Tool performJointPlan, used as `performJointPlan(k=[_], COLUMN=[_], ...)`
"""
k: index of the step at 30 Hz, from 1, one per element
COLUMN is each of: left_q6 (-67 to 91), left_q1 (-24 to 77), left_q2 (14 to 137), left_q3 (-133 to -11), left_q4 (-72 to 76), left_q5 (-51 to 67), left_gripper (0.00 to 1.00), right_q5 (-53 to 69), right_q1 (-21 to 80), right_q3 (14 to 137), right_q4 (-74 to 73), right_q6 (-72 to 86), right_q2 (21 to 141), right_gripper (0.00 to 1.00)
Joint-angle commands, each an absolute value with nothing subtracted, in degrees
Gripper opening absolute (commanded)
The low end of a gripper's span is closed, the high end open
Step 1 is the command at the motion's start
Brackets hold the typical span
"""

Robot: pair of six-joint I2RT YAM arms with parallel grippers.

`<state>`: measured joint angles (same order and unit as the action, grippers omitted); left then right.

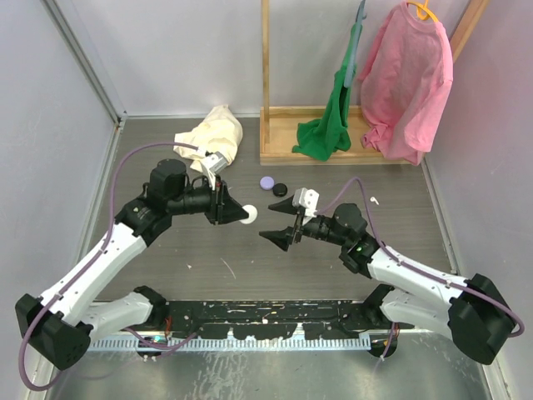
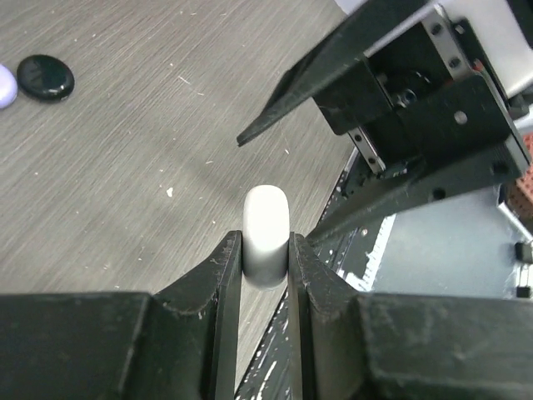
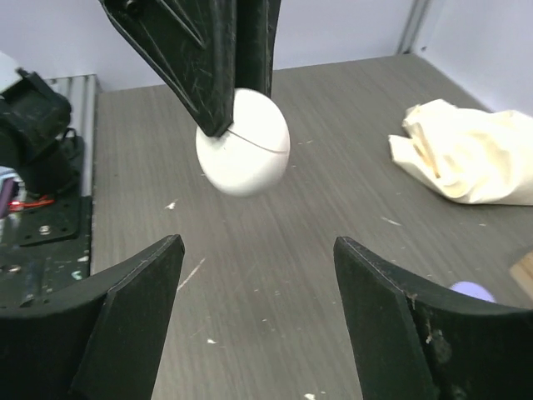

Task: Insert the wireless bluetooth earbuds into the charging case
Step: Pick up the charging case at the center of the board.

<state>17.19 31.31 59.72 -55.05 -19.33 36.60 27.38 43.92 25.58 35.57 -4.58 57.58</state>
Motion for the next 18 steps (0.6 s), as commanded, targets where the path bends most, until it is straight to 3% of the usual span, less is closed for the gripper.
performJointPlan(k=[1, 18], left_q6=[6.1, -8.3], left_q1=[31.3, 37.5], left_q2=[56.4, 55.0], left_q3=[-58.7, -62.5], left_q4=[-23.3, -27.4], left_q5=[41.9, 42.6], left_gripper=[0.10, 0.09], right_q5=[38.8, 44.6], right_q1=[42.0, 41.5], right_q3=[27.8, 29.9], right_q4=[40.4, 56.8], right_q6=[2.7, 17.5], right_q2=[57.6, 64.3], right_gripper=[0.78, 0.66])
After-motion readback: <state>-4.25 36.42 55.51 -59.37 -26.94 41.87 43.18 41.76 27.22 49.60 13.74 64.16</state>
